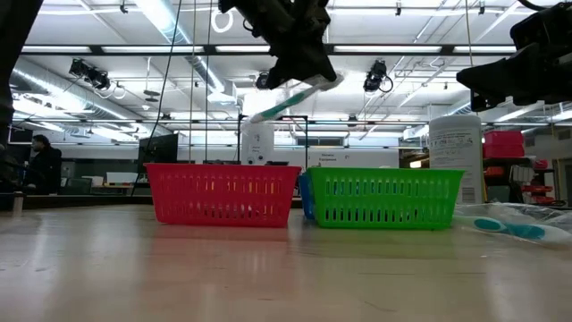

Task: Pick & Place Travel size toiletries
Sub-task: Put the green toothbrush into the blue bin, then put the top right toothpaste into the red bin

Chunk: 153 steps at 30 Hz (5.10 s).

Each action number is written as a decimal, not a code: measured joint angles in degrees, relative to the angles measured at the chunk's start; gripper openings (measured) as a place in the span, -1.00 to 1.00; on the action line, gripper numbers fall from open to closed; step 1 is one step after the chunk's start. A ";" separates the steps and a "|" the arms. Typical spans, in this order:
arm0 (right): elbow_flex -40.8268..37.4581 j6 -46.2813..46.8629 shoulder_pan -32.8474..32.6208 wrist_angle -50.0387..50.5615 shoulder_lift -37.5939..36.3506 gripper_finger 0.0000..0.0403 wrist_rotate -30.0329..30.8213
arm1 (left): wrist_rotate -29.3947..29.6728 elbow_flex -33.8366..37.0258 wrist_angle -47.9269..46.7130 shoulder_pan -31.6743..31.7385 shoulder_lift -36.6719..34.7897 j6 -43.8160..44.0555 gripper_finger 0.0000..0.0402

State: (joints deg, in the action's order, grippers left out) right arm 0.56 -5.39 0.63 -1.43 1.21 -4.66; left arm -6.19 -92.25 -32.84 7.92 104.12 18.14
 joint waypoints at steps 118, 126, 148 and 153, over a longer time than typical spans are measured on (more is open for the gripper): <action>0.01 0.00 0.01 0.00 0.00 -0.80 0.01 | -2.88 8.04 29.29 6.74 8.58 0.76 -0.14; 0.02 0.00 0.00 0.00 0.00 -0.80 0.00 | -3.09 8.04 29.29 6.72 8.58 0.76 -0.01; 0.00 0.00 0.00 0.00 0.00 -0.80 0.00 | -5.51 8.02 24.21 4.16 3.55 -5.50 -0.50; 0.02 0.00 0.01 0.00 0.02 -0.80 -0.01 | -4.64 8.02 22.88 2.82 2.47 -7.92 -0.61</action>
State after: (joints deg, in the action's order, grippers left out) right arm 0.58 -5.39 0.64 -1.43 1.23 -4.66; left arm -10.84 -84.23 -9.96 10.73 106.59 10.22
